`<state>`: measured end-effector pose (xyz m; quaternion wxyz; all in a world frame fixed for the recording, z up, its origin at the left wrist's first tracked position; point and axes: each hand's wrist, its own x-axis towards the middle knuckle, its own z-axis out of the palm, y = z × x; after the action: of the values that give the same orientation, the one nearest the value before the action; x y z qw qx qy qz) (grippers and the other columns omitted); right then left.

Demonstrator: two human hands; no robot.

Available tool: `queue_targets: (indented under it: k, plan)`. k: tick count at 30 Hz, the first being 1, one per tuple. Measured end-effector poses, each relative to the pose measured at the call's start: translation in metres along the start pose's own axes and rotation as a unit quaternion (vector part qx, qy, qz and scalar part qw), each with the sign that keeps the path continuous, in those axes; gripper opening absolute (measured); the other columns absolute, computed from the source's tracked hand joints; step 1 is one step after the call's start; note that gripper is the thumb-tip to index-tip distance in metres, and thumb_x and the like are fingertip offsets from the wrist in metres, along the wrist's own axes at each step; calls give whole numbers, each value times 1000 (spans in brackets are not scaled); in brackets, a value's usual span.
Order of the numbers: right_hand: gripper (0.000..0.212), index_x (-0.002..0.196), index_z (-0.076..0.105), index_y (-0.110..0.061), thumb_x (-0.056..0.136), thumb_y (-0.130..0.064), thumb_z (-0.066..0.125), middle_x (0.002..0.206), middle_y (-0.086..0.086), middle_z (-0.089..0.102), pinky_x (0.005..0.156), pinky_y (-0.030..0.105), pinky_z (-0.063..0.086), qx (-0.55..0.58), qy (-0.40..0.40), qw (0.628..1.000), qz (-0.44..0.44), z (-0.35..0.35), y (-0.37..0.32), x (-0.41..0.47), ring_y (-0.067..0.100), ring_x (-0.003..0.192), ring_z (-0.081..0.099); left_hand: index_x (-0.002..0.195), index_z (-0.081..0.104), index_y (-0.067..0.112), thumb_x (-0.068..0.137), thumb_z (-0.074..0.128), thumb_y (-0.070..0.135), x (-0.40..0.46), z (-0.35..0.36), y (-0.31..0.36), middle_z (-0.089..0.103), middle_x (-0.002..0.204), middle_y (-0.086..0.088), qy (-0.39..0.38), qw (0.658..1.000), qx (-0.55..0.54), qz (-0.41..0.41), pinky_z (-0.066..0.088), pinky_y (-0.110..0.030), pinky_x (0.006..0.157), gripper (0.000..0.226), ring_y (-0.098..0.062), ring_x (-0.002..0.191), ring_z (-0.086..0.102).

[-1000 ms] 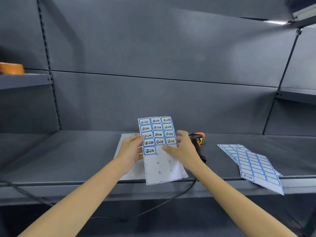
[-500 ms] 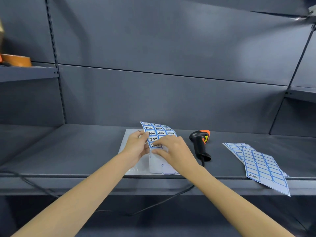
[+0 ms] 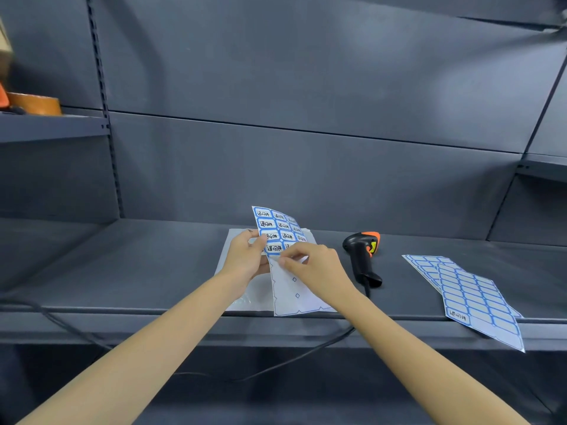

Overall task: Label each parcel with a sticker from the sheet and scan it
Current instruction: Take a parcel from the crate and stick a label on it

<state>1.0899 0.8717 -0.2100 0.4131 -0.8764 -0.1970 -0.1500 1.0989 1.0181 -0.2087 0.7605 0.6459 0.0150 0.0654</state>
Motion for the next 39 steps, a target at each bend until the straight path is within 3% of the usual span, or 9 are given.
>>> queue_targets:
  k: [8, 12, 17, 19, 24, 26, 29, 33, 39]
  plan:
    - [11, 86, 73, -21, 86, -32, 69, 78, -24, 67, 54, 1, 37, 105, 2, 991, 79, 2, -1, -3, -18, 72, 56, 112, 53, 9, 102, 41, 15, 0, -7, -4, 72, 90, -4, 11, 1000, 7, 21, 59, -30, 63, 16, -19, 69, 71]
    - [13, 89, 73, -13, 87, -25, 69, 86, -10, 72, 71, 14, 47, 223, 3, 966, 131, 5, 1, -3, 3, 78, 64, 112, 53, 11, 102, 42, 15, 2, -11, -5, 72, 93, -5, 19, 1000, 5, 21, 59, -32, 65, 16, -21, 72, 71]
    - [15, 97, 71, -8, 93, -16, 58, 98, 1, 74, 75, 21, 51, 534, 11, 822, 195, -8, 7, 4, 12, 89, 70, 99, 59, 16, 100, 44, 13, 7, -29, 0, 72, 87, 3, 60, 998, -8, 36, 56, -27, 55, 15, -15, 68, 70]
    - [13, 96, 70, -10, 94, -15, 58, 95, 1, 73, 73, 21, 52, 561, 49, 802, 202, -18, 15, 10, 12, 86, 70, 93, 61, 15, 97, 46, 8, 10, -44, 5, 72, 89, -1, 83, 995, -40, 37, 57, -32, 61, 17, -19, 74, 69]
    - [6, 82, 69, -18, 86, -21, 66, 88, -2, 71, 79, 22, 51, 226, 119, 955, 151, -14, 43, 21, 12, 86, 66, 86, 57, 13, 96, 40, 0, 18, -81, 9, 67, 94, -9, 157, 984, -72, 40, 51, -39, 79, 24, -22, 78, 64]
    - [8, 78, 66, -24, 86, -26, 66, 82, -11, 69, 74, 14, 47, 82, 97, 986, 104, -5, 49, 24, 4, 82, 64, 95, 55, 11, 98, 38, 3, 20, -90, 7, 65, 99, -10, 187, 980, -52, 36, 50, -40, 83, 20, -22, 79, 62]
    - [11, 81, 60, -25, 91, -23, 60, 81, -17, 63, 67, 5, 43, -65, 35, 997, 29, 7, 53, 29, 1, 80, 60, 104, 53, 11, 100, 35, 6, 22, -97, 5, 64, 92, -5, 204, 978, -43, 33, 48, -33, 70, 19, -16, 72, 60]
    - [12, 91, 59, -15, 94, -18, 48, 96, -4, 65, 78, 32, 52, -194, -43, 980, -13, 12, 55, 36, 19, 89, 61, 104, 54, 12, 101, 35, 8, 20, -102, 2, 64, 85, 0, 204, 978, -38, 25, 47, -29, 63, 19, -14, 70, 60]
    - [19, 98, 65, -16, 96, -21, 47, 102, -3, 68, 78, 31, 50, -259, -125, 957, -29, 12, 56, 43, 19, 90, 61, 107, 53, 11, 102, 36, 10, 20, -107, 3, 64, 85, 0, 205, 978, -41, 26, 48, -31, 63, 18, -15, 71, 61]
